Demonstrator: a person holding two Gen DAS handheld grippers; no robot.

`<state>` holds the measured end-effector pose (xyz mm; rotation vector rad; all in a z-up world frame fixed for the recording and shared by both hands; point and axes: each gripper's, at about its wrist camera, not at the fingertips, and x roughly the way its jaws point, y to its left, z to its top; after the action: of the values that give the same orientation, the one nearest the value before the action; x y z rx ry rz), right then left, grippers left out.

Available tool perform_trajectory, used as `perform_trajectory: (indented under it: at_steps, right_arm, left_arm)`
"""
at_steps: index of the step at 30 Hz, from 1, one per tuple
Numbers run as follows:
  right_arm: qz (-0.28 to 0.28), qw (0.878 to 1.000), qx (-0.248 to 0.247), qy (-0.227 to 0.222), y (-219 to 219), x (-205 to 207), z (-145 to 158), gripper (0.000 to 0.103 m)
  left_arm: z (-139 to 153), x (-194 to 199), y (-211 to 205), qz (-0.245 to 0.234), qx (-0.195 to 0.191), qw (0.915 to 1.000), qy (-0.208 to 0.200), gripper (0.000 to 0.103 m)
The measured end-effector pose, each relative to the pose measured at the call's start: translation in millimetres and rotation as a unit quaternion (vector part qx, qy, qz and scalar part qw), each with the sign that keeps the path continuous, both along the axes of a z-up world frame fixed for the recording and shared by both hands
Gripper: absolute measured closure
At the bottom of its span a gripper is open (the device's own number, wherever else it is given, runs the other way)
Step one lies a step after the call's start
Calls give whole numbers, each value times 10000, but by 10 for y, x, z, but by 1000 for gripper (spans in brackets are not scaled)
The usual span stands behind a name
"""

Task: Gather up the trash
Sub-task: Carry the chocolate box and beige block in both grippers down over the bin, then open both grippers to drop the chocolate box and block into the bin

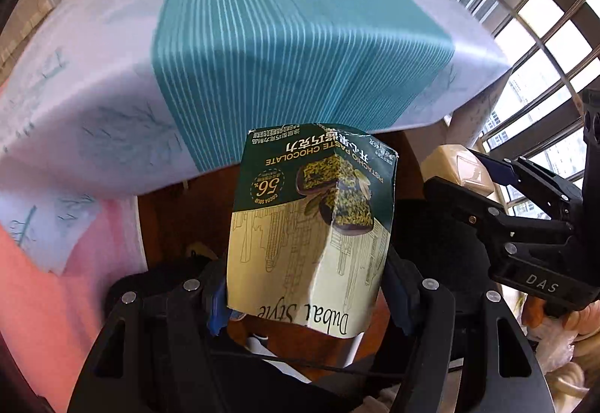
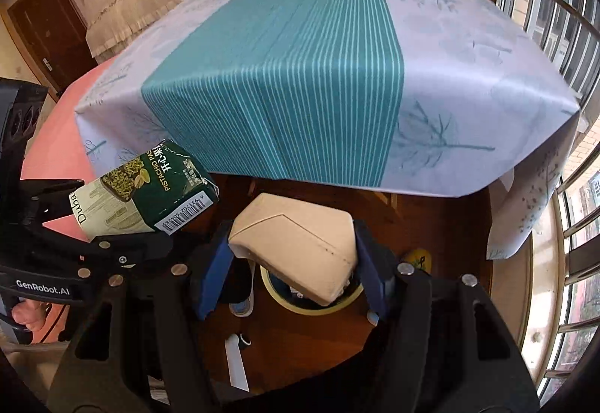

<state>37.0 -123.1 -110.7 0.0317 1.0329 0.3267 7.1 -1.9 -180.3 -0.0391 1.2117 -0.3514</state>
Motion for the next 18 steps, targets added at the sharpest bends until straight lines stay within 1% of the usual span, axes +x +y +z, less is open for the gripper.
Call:
perform_trajectory:
  at_steps: [5,12,18]
  right_arm:
    - [-184,9987,-68,476,-24,217,-575,44]
    - [-415,9934,-192,1052,-5,436,-1359,44]
    - [-731,9873,-63,1410,-79,550,-1821,44]
  left_arm:
    - [-435,92,-81,-19,14,9997,261,37]
    - [-1015,246,-228,-87,237,9984,504,36]
    - [-1479,331,-328,-102,284,9967,750,35]
